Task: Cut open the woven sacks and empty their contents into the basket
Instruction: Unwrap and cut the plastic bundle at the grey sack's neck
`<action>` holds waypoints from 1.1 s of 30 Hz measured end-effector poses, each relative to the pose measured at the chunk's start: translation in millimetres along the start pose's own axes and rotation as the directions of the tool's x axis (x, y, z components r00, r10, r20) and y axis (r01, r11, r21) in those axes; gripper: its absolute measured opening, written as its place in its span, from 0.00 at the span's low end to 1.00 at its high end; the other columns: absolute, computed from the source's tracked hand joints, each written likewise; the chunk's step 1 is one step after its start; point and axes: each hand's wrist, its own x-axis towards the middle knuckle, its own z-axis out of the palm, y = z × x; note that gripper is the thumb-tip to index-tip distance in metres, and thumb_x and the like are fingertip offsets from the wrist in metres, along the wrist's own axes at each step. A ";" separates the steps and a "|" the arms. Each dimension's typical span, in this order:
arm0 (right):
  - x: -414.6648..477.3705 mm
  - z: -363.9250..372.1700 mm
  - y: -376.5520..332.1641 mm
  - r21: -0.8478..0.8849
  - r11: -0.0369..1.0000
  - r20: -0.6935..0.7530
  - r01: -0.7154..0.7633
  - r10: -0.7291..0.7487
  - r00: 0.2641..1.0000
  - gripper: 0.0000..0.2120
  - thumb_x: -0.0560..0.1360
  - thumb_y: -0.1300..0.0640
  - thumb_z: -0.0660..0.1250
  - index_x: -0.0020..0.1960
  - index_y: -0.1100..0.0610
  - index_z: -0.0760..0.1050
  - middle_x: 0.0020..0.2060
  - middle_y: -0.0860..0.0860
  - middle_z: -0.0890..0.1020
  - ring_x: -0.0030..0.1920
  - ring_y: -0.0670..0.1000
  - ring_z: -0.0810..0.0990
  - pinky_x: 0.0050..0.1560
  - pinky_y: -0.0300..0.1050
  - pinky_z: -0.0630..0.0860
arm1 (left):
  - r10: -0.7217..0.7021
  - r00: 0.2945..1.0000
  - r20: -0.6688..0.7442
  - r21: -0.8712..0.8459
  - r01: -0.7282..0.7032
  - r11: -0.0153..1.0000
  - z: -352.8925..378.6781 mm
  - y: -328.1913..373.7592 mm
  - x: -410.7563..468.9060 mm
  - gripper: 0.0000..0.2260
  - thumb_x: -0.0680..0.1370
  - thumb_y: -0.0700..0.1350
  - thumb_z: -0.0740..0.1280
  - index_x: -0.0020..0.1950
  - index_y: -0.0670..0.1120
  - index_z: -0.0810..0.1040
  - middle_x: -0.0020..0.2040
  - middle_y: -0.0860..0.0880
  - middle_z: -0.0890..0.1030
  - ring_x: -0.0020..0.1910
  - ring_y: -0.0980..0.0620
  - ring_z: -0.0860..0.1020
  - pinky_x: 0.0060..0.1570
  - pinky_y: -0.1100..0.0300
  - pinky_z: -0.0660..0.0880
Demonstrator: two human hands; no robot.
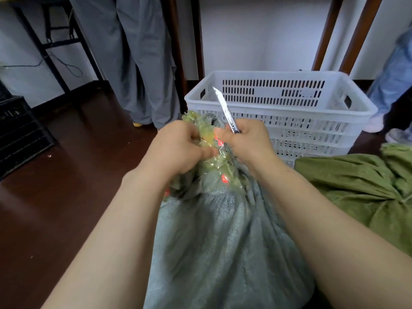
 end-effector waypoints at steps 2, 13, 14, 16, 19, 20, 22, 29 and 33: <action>-1.7 -2.3 0.0 0.006 0.999 0.017 -0.042 0.042 0.999 0.08 0.72 0.57 0.72 0.37 0.56 0.75 0.33 0.50 0.77 0.34 0.48 0.74 0.40 0.44 0.73 | -0.084 0.996 0.041 -0.329 0.093 0.940 9.2 -8.7 -0.8 0.23 0.59 0.47 0.80 0.46 0.36 0.78 0.41 0.37 0.82 0.41 0.40 0.80 0.52 0.47 0.78; -4.6 -31.3 -33.5 -0.323 0.944 0.251 -0.070 0.157 0.955 0.12 0.82 0.55 0.56 0.47 0.58 0.76 0.35 0.52 0.75 0.28 0.47 0.64 0.26 0.39 0.61 | -0.363 0.931 0.030 -0.788 0.245 0.564 17.4 -26.1 8.2 0.09 0.76 0.45 0.70 0.46 0.38 0.82 0.37 0.45 0.82 0.34 0.49 0.79 0.47 0.54 0.77; -6.5 -36.1 -39.0 -0.362 0.931 0.294 -0.055 0.169 0.941 0.11 0.81 0.58 0.58 0.45 0.57 0.77 0.32 0.52 0.74 0.27 0.47 0.63 0.24 0.37 0.59 | -0.382 0.923 0.034 -0.808 0.251 0.533 17.6 -24.6 9.1 0.08 0.76 0.44 0.69 0.45 0.39 0.81 0.33 0.47 0.81 0.30 0.52 0.77 0.45 0.55 0.76; -10.6 -43.1 -49.2 -0.460 0.888 0.350 -0.006 0.187 0.918 0.11 0.80 0.60 0.60 0.43 0.59 0.79 0.28 0.52 0.73 0.25 0.48 0.62 0.23 0.35 0.57 | -0.402 0.915 0.034 -0.820 0.255 0.512 18.4 -22.8 11.2 0.08 0.76 0.44 0.68 0.46 0.40 0.81 0.32 0.48 0.82 0.28 0.52 0.78 0.46 0.53 0.77; -14.7 -44.8 -59.2 -0.588 0.803 0.396 0.100 0.178 0.901 0.12 0.80 0.58 0.62 0.43 0.59 0.81 0.27 0.51 0.73 0.24 0.48 0.65 0.23 0.35 0.61 | -0.403 0.914 0.036 -0.816 0.260 0.517 19.6 -23.1 13.1 0.11 0.76 0.46 0.69 0.52 0.38 0.81 0.42 0.43 0.84 0.39 0.46 0.82 0.54 0.45 0.78; -16.0 -43.9 -60.9 -0.615 0.778 0.402 0.133 0.163 0.901 0.12 0.80 0.58 0.62 0.43 0.58 0.81 0.27 0.51 0.74 0.25 0.49 0.66 0.24 0.36 0.63 | -0.396 0.917 0.038 -0.810 0.261 0.525 19.0 -23.1 13.3 0.12 0.76 0.46 0.68 0.52 0.38 0.81 0.44 0.42 0.84 0.41 0.45 0.83 0.55 0.44 0.78; -17.9 -41.4 -61.7 -0.648 0.739 0.410 0.184 0.135 0.902 0.11 0.80 0.59 0.61 0.45 0.57 0.82 0.28 0.50 0.74 0.27 0.49 0.69 0.28 0.38 0.66 | -0.369 0.929 0.033 -0.795 0.248 0.553 19.8 -24.0 13.7 0.13 0.76 0.47 0.69 0.52 0.38 0.82 0.47 0.40 0.84 0.46 0.42 0.83 0.56 0.42 0.77; -21.8 -35.8 -62.2 -0.716 0.663 0.375 0.220 0.099 0.922 0.09 0.78 0.53 0.64 0.47 0.55 0.81 0.39 0.49 0.80 0.44 0.52 0.78 0.49 0.46 0.76 | -0.279 0.952 -0.122 -0.612 0.149 0.776 16.7 -23.7 12.2 0.14 0.76 0.52 0.68 0.39 0.41 0.81 0.36 0.45 0.79 0.38 0.49 0.76 0.48 0.51 0.77; -28.8 -28.6 -68.4 -0.843 0.480 0.298 0.244 0.039 0.954 0.05 0.77 0.53 0.63 0.45 0.53 0.75 0.38 0.47 0.76 0.40 0.51 0.75 0.42 0.46 0.70 | -0.103 0.976 -0.194 -0.248 0.053 0.967 14.6 -14.2 4.3 0.25 0.79 0.53 0.64 0.22 0.49 0.72 0.19 0.53 0.66 0.28 0.54 0.65 0.34 0.58 0.64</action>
